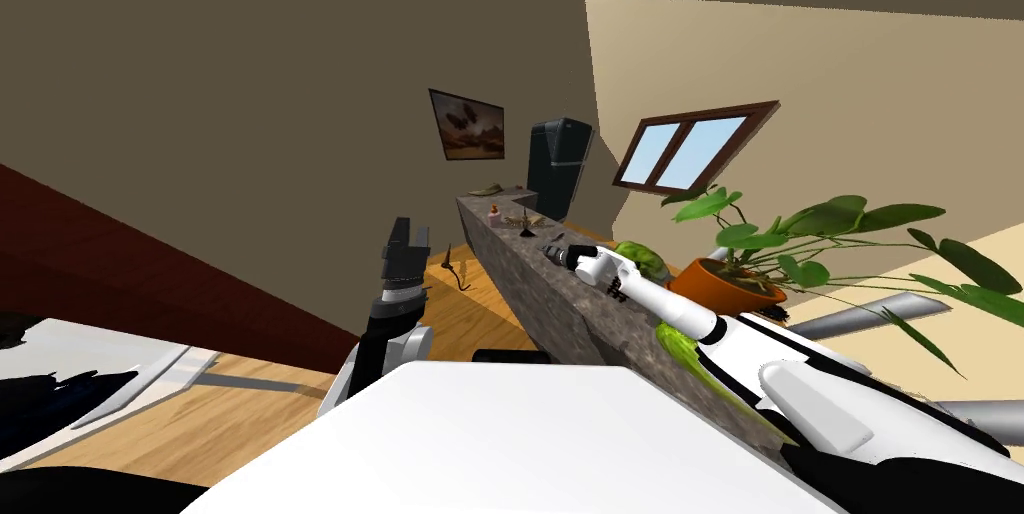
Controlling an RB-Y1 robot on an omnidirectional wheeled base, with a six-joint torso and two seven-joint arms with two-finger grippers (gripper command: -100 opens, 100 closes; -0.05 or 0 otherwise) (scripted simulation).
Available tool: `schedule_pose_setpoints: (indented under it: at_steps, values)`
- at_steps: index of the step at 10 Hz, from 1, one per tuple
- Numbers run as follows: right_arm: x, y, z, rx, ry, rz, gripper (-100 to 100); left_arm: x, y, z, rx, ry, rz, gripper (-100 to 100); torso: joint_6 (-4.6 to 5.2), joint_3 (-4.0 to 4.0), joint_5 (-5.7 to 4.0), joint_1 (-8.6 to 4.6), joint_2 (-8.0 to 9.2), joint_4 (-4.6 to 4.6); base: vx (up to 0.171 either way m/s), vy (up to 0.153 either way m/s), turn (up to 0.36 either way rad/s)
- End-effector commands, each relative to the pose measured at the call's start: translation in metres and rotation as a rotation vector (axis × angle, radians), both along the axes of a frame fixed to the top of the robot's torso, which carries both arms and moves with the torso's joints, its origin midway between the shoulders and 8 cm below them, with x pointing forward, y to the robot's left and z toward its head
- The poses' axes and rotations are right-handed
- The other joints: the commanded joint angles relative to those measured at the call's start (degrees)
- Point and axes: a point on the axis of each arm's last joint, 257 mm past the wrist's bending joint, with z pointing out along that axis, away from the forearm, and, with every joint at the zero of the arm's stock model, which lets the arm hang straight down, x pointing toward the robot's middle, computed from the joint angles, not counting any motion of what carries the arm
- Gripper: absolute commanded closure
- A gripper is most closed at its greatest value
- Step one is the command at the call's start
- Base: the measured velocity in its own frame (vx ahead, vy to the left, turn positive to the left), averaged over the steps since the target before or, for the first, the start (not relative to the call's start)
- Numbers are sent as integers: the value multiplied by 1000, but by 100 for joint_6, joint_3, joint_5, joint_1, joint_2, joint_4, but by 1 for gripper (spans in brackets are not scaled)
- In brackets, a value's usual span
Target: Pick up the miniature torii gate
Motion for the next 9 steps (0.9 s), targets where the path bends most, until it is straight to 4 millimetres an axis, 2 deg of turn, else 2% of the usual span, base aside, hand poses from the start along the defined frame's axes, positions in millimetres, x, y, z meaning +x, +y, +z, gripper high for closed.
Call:
schedule_pose_setpoints:
  at_steps: [1, 2, 3, 5, 6, 8, 9]
  values:
    - [0, -24, -11, -56, 64, -29, -100, 0, 0, 0, 0, 0, 0, 0, 0, 0, 0, 0, 0, 0, -6, -39, 336]
    - [-4, -28, -18, -72, 97, -39, -100, 0, 0, 0, 0, 0, 0, 0, -8, -3, 1, -4, -5, -1, -35, -48, 187]
    - [-2, -50, -24, -122, 136, -66, -100, 0, 0, 0, 0, 0, 0, 0, 0, 0, -2, -8, 1, 0, -19, -55, 339]
    - [-12, -59, -34, -141, 192, -85, -100, 0, 0, 0, 0, 0, 0, 0, 1, 2, -2, -10, 3, 1, -20, -24, 79]
    - [-12, -85, -37, -184, 238, -124, -100, 0, 0, 0, 0, 0, 0, 0, 3, -1, 0, 2, -3, 0, -10, -40, 229]
    - [-20, -91, -43, -201, 279, -136, -100, 0, 0, 0, 0, 0, 0, 0, 0, 1, -2, -8, 2, 0, -26, -28, 90]
    - [-23, -118, -45, -238, 331, -181, -100, 0, 0, 0, 0, 0, 0, 0, 1, -2, -1, 0, -4, -1, -25, -50, 224]
